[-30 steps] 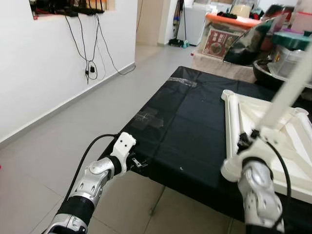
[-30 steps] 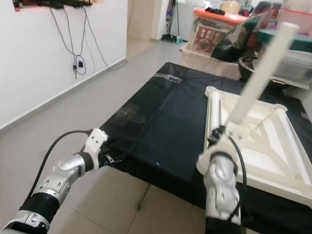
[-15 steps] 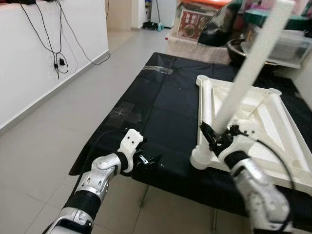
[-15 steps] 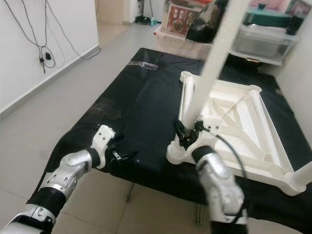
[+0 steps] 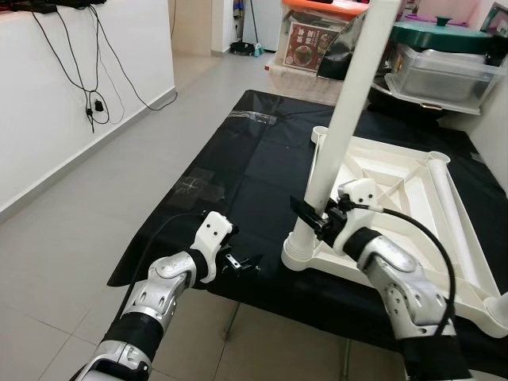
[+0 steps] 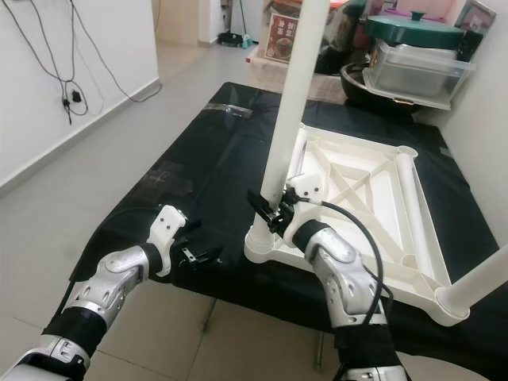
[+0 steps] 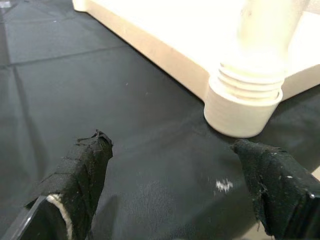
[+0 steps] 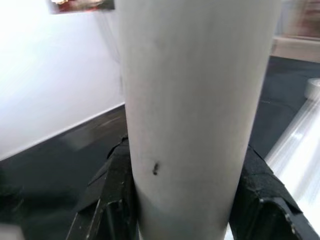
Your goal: Building children table
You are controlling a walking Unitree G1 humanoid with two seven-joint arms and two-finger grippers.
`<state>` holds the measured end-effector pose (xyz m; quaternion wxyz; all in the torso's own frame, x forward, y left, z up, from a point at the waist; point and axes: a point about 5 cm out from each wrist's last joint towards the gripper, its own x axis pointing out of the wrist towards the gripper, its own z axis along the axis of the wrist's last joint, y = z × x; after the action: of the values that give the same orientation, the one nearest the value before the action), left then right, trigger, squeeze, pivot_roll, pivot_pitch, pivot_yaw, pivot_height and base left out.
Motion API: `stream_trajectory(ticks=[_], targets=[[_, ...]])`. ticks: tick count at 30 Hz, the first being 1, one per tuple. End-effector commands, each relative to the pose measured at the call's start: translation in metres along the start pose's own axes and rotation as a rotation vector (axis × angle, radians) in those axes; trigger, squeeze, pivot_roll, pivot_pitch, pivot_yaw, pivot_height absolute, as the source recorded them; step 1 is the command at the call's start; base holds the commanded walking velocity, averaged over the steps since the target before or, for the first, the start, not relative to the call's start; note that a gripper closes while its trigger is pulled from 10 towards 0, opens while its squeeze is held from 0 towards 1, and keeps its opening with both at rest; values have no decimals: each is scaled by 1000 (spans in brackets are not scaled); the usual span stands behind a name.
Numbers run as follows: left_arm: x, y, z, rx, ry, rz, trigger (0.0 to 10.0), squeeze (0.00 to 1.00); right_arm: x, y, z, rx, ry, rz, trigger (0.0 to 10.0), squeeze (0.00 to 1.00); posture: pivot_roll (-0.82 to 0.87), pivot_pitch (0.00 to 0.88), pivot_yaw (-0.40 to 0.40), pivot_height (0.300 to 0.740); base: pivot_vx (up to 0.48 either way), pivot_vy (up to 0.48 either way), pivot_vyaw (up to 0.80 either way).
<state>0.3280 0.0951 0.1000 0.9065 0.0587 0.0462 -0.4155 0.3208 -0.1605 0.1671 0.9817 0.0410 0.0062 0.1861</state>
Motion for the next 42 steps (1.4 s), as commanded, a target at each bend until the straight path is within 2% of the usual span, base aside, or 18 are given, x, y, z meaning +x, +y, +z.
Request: stream_trajectory(ticks=[1,2,3,7,12,13,14,15,16,19,20,21,22,24,35,36,38,42], targets=[[0,-5,-6,-3,14,-11,10000,0,-13,-36,-30,90,119,-471,0,0,136,0,-124,740,0,0,0],[0,-5,-6,-3,14,-11,10000,0,-13,-36,-30,90,119,-471,0,0,136,0,-124,740,0,0,0],[0,-5,-6,-3,16,-12,10000,0,-26,-50,-36,126,130,-697,0,0,136,0,-124,740,0,0,0],[1,-5,-5,-3,15,-14,10000,0,-57,-54,-43,164,107,-927,0,0,127,0,-115,740,0,0,0],[0,-5,-6,-3,21,-20,10000,0,-72,-33,-43,143,120,-932,0,0,104,0,-106,740,0,0,0],[0,-6,-8,-4,24,-23,10000,0,-73,-22,-39,118,120,-881,7176,0,102,0,-105,740,0,0,0],[0,-7,-8,-7,24,-26,10000,0,-68,-12,-30,86,69,-796,10000,4,102,0,-104,740,0,0,0],[0,-7,-8,-7,24,-26,10000,0,-68,-12,-30,86,69,-796,10000,4,102,0,-104,740,0,0,0],[1,-8,-8,-9,23,-28,10000,0,-62,-6,-21,83,18,-702,10000,1000,104,0,-104,740,0,0,0],[2,-8,-7,-10,21,-29,10000,0,-50,1,-8,88,-42,-569,10000,1000,108,0,-107,740,0,0,0],[2,-7,-6,-7,19,-27,10000,0,-43,2,0,90,-59,-468,10000,875,111,0,-110,740,0,0,0],[2,-7,-6,-7,19,-27,10000,0,-43,2,0,90,-59,-468,10000,875,111,0,-110,740,0,0,0],[2,-4,-4,-3,17,-19,10000,0,-34,-1,15,68,-84,-289,10000,0,113,0,-114,740,0,0,0],[1,-1,-4,1,19,-7,10000,0,-33,-5,25,-54,-95,-167,10000,0,116,0,-120,740,0,0,0],[3,-7,-6,-5,13,-9,10000,0,-38,-2,3,-152,34,180,9843,0,133,0,-135,740,0,0,0],[3,-7,-6,-4,12,-6,10000,0,-39,3,-8,-144,77,256,0,0,141,0,-141,740,0,0,0],[1,-4,-5,-1,13,4,10000,0,-33,12,-19,-102,99,284,0,0,148,0,-143,740,0,0,0],[-1,-2,-7,3,20,8,10000,0,-21,3,-30,-56,123,75,0,0,141,0,-136,740,0,0,0]])
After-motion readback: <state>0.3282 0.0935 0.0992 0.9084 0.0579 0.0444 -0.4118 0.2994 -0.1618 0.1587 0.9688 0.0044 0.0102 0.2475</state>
